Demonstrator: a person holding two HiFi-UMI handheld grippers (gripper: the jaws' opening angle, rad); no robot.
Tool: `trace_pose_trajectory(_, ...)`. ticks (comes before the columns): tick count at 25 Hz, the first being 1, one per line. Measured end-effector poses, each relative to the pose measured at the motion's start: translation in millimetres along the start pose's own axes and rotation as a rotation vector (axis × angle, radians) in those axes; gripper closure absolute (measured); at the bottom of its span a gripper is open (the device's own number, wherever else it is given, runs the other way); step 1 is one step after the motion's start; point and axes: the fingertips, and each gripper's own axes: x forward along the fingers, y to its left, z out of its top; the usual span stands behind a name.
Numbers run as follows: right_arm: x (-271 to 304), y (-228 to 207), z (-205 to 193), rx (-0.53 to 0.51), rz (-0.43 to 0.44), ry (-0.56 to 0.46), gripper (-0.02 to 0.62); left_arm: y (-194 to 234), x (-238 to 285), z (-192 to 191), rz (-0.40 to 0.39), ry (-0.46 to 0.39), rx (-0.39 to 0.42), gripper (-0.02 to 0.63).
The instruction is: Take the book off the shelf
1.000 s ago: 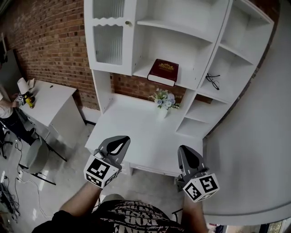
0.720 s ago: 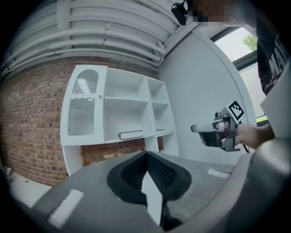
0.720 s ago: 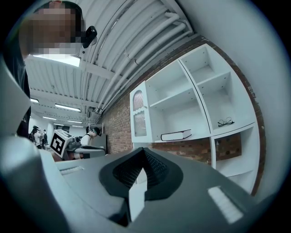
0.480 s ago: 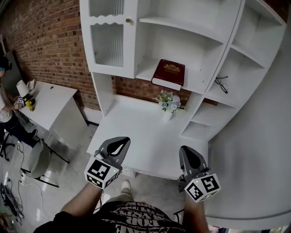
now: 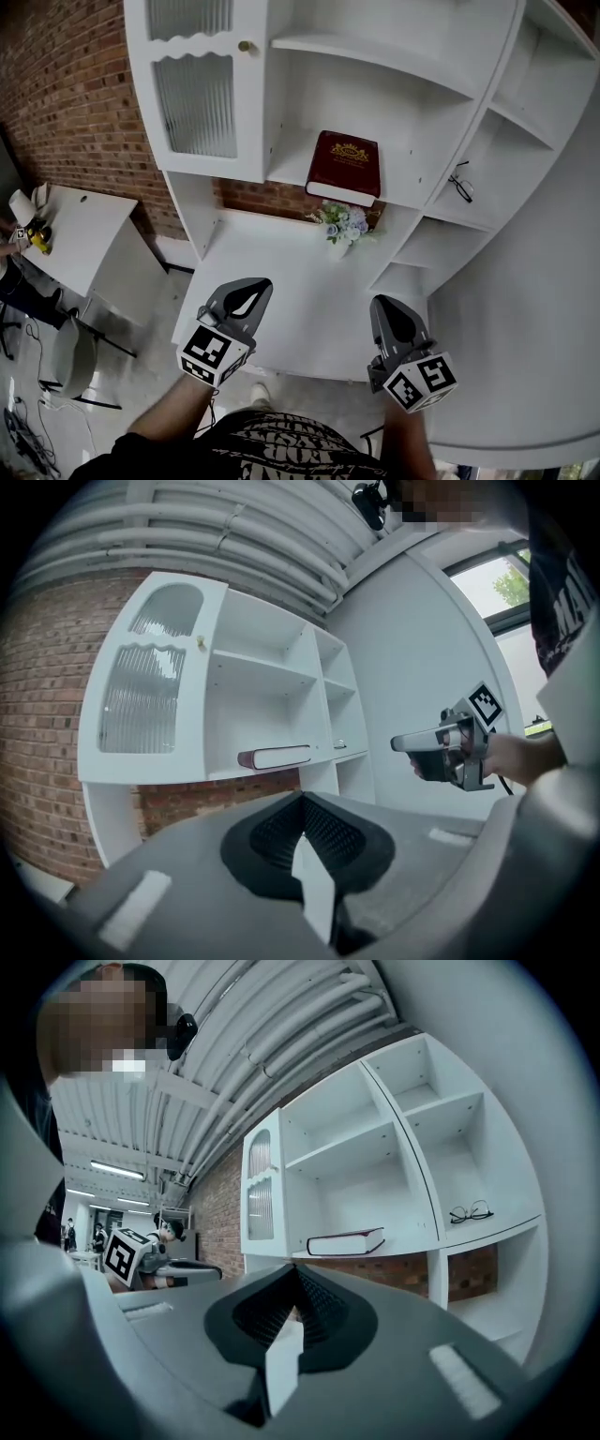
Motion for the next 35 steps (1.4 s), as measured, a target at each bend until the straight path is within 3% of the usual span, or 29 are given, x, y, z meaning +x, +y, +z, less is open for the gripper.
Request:
trace_pose_trajectory(14, 74, -5, 10, -0.040, -0.079, 0.003, 0.572, 74, 46, -5, -0.094, -0.030, -0.016, 0.606)
trace_pose_trajectory(24, 90, -33, 28, -0.073, -0.113, 0.000, 0.572, 89, 83, -2, -0.112, -0.041, -0.034, 0.606)
trace_pose_trajectory(35, 131, -95, 51, -0.071, -0.029, -0.022, 0.572, 103, 134, 23, -0.011, -0.071, 0.001, 0.595)
